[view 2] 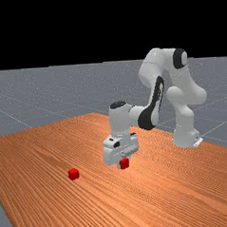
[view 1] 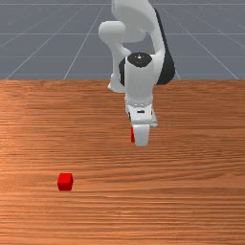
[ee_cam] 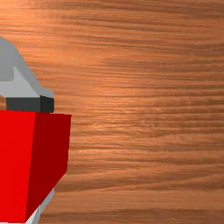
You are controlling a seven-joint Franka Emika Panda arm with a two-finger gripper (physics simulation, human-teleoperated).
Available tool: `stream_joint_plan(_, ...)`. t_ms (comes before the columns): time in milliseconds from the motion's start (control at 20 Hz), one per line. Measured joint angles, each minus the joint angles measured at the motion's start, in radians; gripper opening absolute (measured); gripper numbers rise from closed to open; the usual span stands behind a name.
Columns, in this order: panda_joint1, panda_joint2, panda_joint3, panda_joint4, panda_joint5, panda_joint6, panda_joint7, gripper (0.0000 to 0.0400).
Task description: Stack all the cube
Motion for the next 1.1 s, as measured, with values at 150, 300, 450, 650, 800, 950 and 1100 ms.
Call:
stream_joint_plan(150, -0.073, -0.002, -0.016, -0.003, 0.008, -0.002, -0.098, 0.0194)
stream_joint_plan(300, -0.120, 0.002, -0.033, 0.003, 0.017, -0.006, -0.135, 0.0194)
stream_joint_plan(450, -0.161, 0.010, -0.036, 0.017, 0.016, -0.015, -0.213, 0.0194)
stream_joint_plan(650, -0.232, 0.033, -0.049, 0.056, 0.020, -0.035, -0.313, 0.0194)
stream_joint_plan(800, -0.267, 0.048, -0.058, 0.082, 0.024, -0.047, -0.351, 0.0194)
stream_joint_plan(950, -0.256, 0.171, -0.071, 0.308, 0.019, -0.193, -0.299, 0.0194)
stream_joint_plan(1100, -0.247, 0.305, -0.070, 0.550, 0.016, -0.310, -0.282, 0.0194)
